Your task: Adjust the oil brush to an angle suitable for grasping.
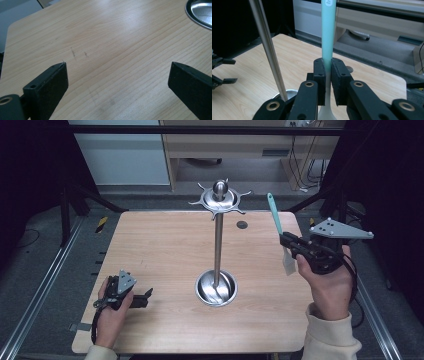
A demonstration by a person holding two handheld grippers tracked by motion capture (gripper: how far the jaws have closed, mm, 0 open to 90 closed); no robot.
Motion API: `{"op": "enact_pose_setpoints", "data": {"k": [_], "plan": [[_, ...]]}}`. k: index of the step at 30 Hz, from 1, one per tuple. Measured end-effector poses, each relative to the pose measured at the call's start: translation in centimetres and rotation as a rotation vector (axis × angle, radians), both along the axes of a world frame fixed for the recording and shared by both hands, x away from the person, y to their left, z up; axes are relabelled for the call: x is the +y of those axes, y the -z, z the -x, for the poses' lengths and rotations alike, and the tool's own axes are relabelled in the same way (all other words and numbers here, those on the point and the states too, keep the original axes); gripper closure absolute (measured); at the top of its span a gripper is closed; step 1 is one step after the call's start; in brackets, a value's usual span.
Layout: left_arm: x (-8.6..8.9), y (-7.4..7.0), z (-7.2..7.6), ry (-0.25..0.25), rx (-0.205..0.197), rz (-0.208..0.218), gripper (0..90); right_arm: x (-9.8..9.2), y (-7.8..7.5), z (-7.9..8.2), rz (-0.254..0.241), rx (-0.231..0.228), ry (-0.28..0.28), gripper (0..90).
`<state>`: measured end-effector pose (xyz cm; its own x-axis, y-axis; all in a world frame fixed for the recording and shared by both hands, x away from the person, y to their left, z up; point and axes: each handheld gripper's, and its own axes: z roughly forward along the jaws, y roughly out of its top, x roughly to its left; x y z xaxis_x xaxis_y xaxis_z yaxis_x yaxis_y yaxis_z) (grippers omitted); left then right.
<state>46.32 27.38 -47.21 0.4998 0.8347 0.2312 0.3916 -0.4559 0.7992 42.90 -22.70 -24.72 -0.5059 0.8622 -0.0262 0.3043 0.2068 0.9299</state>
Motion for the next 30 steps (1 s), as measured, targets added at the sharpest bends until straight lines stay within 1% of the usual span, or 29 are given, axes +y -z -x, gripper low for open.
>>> {"op": "enact_pose_setpoints", "data": {"k": [2,5,6,7,9,14,15,18,19,22,23,29,30], "plan": [[0.2,-0.1,0.0,-0.011,-0.006,0.004,2.5,0.1,-0.1,0.2,0.01,-0.009,-0.01,82.8],[0.4,-0.1,0.1,-0.025,-0.009,0.023,2.4,0.0,0.0,0.4,0.016,-0.009,-0.018,82.8],[0.4,-0.1,0.1,-0.026,-0.006,0.026,2.4,-0.1,0.0,0.6,-0.001,-0.008,-0.029,82.8],[0.4,0.0,0.0,-0.029,-0.003,0.024,2.4,-0.2,0.0,0.7,-0.005,-0.011,-0.036,82.8],[0.3,0.1,0.0,-0.028,0.002,0.026,2.4,-0.3,0.0,0.8,-0.007,-0.017,-0.041,82.8],[0.2,0.1,0.0,-0.02,-0.001,0.024,2.4,-0.2,-0.2,1.4,-0.016,-0.031,-0.059,82.8],[0.1,0.0,0.1,-0.019,-0.003,0.022,2.4,-0.1,-0.3,1.7,-0.024,-0.045,-0.077,82.8],[0.3,-0.1,0.2,-0.026,-0.012,0.023,2.4,0.3,-0.3,2.4,-0.02,-0.066,-0.095,82.8],[0.3,-0.1,0.2,-0.026,-0.012,0.023,2.4,0.3,-0.3,2.4,-0.02,-0.066,-0.095,82.8],[0.3,-0.1,0.1,-0.025,-0.01,0.02,2.4,0.4,0.1,3.1,-0.008,-0.079,-0.097,82.7],[0.3,-0.1,0.1,-0.025,-0.01,0.019,2.4,0.4,0.2,3.2,-0.008,-0.077,-0.096,82.7],[0.2,-0.2,0.2,-0.022,-0.016,0.012,2.4,0.6,0.3,3.3,-0.009,-0.086,-0.095,82.7],[0.3,-0.2,0.2,-0.024,-0.017,0.017,2.4,0.6,0.3,3.4,-0.011,-0.087,-0.094,82.7]]}}
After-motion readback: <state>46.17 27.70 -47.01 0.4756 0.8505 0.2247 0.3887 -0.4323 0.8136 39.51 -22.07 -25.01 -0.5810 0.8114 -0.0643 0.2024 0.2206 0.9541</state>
